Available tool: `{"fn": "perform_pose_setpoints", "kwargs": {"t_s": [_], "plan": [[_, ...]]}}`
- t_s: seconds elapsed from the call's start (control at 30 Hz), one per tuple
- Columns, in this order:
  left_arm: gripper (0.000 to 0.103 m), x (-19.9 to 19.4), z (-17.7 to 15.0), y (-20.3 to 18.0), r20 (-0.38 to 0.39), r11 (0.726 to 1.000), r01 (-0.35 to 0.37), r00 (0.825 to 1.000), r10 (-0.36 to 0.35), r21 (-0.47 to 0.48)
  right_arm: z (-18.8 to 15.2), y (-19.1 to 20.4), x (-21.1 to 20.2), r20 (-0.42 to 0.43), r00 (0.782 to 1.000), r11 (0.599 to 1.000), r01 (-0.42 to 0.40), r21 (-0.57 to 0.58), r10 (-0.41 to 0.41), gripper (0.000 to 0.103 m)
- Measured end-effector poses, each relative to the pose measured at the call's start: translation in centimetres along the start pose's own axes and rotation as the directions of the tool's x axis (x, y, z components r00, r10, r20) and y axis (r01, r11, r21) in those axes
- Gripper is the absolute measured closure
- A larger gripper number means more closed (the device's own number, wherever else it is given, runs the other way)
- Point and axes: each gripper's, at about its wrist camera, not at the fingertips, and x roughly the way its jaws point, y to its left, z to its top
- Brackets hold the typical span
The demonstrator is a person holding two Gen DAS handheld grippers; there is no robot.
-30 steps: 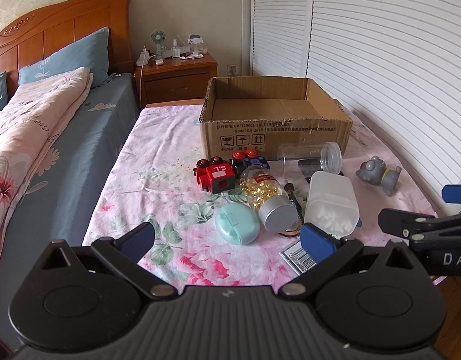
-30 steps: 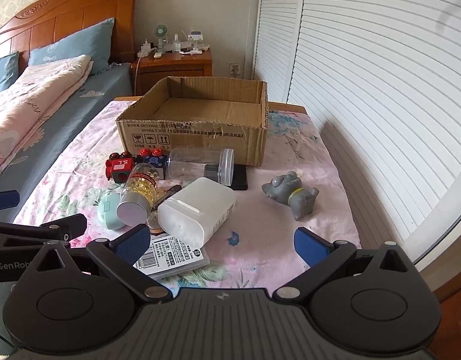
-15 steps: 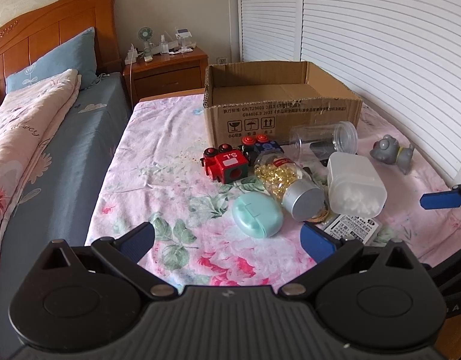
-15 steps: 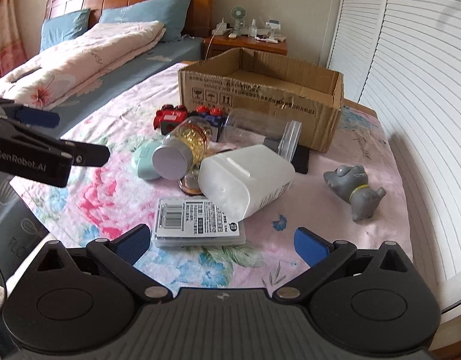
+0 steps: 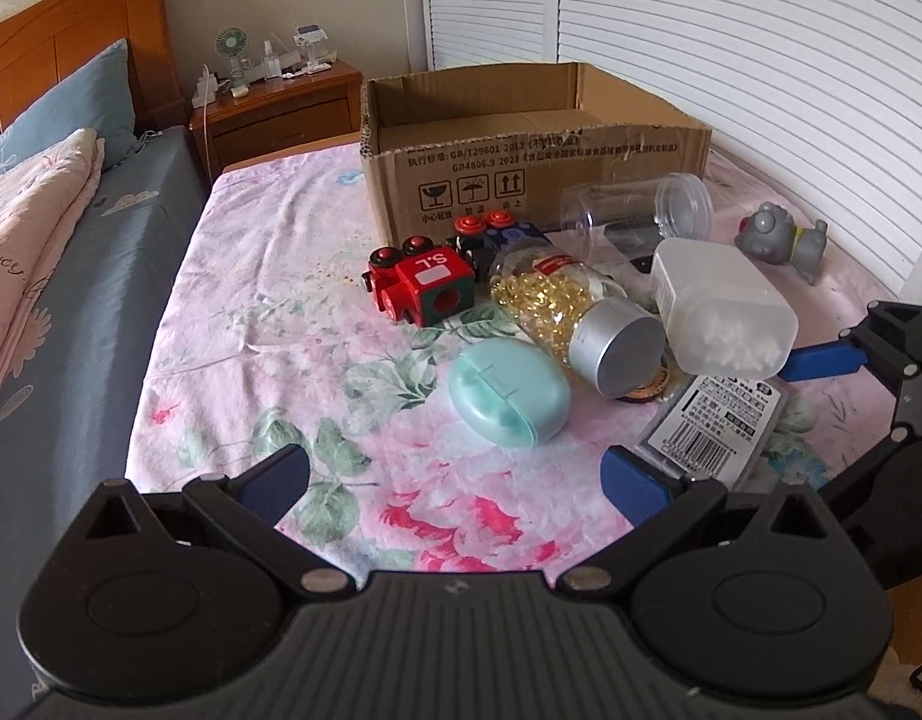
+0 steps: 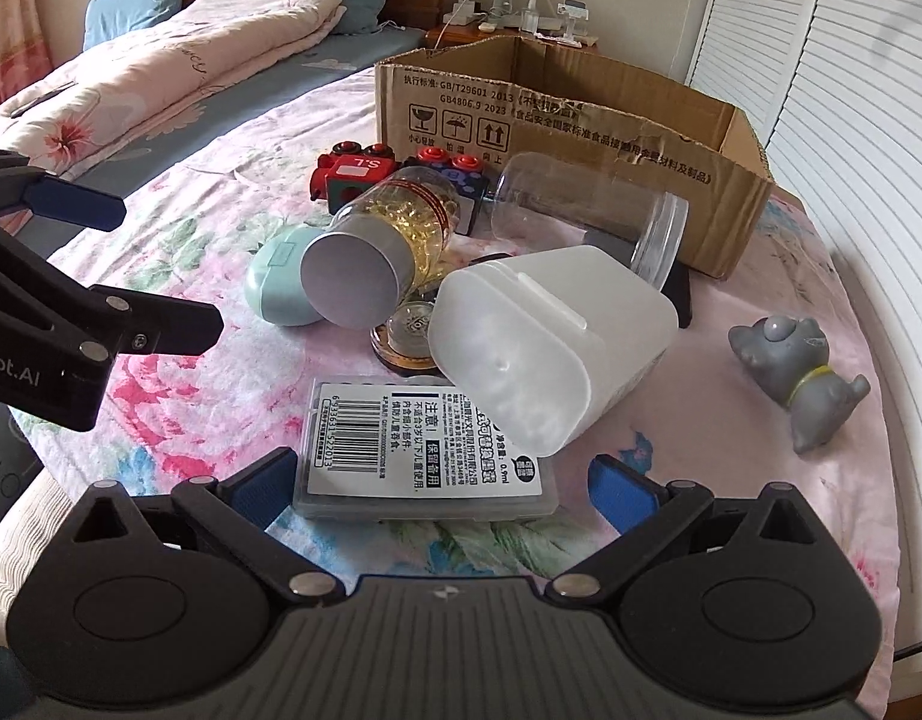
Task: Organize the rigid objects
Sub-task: 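Approach the mint-green case with the left tool while the right tool approaches the barcode pack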
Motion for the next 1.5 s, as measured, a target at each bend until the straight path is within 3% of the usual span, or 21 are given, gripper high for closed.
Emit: {"fn": "perform_pose_setpoints", "kwargs": {"t_s": [0.23,0.43,0.5,0.77,0.93,1.23,1.37,1.5], "plan": [[0.001,2.0,0.4,0.2,-0.020,0.997,0.041,0.999,-0.040,0.060,-1.4,-1.3,-0.5,0.039,0.998,0.999,-0.047,-0.027,0.048,0.000],[0.000,4.2,0.3,0.7,-0.076,0.989,0.127,0.990,-0.120,0.081,-1.9,-1.6,-0.7,0.077,0.996,0.998,-0.052,-0.034,0.055,0.000],[0.001,4.4,0.2,1.3,-0.066,0.983,0.170,0.984,-0.166,0.065,-1.8,-1.6,-0.7,0.077,0.996,0.998,-0.053,-0.034,0.055,0.000],[0.000,5.2,0.6,2.4,-0.052,0.959,0.234,0.972,-0.229,0.159,-1.8,-1.6,-0.6,0.077,0.995,0.998,-0.054,-0.036,0.056,0.000],[0.000,6.1,1.3,2.7,-0.042,0.925,0.297,0.954,-0.295,0.236,-1.9,-1.7,-0.6,0.085,0.994,0.998,-0.058,-0.040,0.061,0.000],[0.003,6.9,2.6,2.0,-0.067,0.833,0.377,0.921,-0.384,0.404,-2.0,-1.7,-0.6,0.096,0.993,0.997,-0.064,-0.046,0.068,0.000],[0.015,6.8,2.9,1.9,-0.088,0.791,0.427,0.896,-0.435,0.439,-2.0,-1.7,-0.5,0.097,0.993,0.997,-0.064,-0.045,0.068,0.000],[0.023,6.8,3.0,1.8,-0.100,0.762,0.449,0.883,-0.459,0.467,-2.0,-1.7,-0.5,0.097,0.993,0.997,-0.064,-0.045,0.068,0.000]]}}
